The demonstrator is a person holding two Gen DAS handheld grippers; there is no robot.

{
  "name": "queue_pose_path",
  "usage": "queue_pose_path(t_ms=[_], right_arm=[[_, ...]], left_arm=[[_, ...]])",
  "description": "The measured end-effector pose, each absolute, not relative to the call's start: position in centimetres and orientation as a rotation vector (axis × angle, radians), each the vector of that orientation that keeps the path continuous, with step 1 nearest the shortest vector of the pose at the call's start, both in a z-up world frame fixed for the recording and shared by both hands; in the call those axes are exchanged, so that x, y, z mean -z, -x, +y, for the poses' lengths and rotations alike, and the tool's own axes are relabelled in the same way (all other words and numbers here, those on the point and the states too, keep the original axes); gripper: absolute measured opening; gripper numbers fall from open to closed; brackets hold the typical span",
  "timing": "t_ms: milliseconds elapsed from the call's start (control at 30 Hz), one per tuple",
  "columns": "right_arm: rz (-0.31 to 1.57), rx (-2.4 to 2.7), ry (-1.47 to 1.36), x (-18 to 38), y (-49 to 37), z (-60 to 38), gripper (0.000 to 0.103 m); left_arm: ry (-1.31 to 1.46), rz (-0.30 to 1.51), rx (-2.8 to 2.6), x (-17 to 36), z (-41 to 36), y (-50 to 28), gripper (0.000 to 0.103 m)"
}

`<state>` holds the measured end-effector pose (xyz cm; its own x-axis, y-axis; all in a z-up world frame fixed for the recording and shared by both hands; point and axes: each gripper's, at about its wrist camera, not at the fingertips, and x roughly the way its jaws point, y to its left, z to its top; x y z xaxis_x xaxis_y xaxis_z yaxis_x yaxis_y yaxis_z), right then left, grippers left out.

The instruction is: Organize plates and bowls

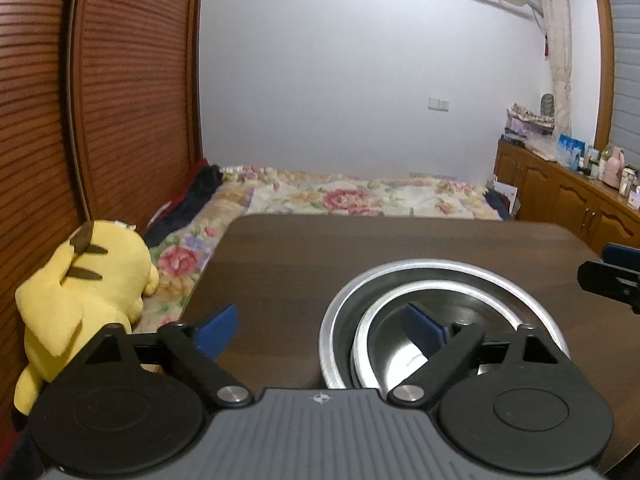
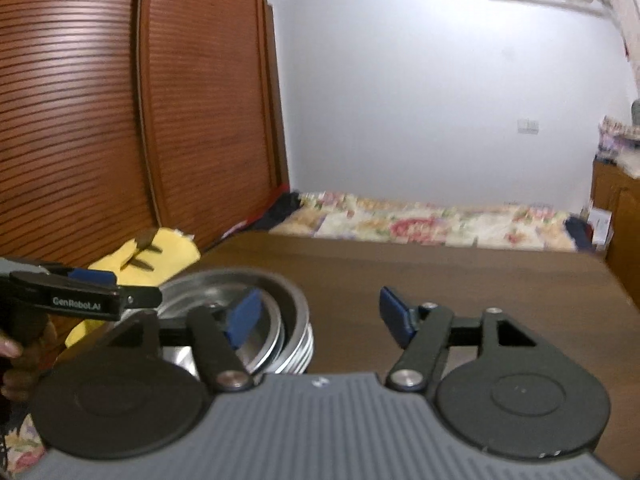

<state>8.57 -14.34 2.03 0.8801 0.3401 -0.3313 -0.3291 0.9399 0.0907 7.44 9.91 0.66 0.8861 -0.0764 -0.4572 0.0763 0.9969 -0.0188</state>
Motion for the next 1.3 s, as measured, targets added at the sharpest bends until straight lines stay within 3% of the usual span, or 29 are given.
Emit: queue_pose_path(t_ms=[100, 233, 1300], right_arm=[[0.301, -0.346, -0.036, -2.9, -8.0, -14.8, 0.095], [0.256, -0.332, -0.035, -3.8, -7.3, -15.4, 0.103], [0.282, -0.101, -0.048, -6.0, -3.6, -19.4, 0.103]], left_arm=[[-0.014, 0.443, 0.085, -1.6, 9.2, -7.0, 0.102], [-0.02, 0.411, 0.106, -2.8, 8.1, -6.3, 0.103], [-0.057, 0.338, 0.158, -6.0, 1.9, -1.0, 0.103]])
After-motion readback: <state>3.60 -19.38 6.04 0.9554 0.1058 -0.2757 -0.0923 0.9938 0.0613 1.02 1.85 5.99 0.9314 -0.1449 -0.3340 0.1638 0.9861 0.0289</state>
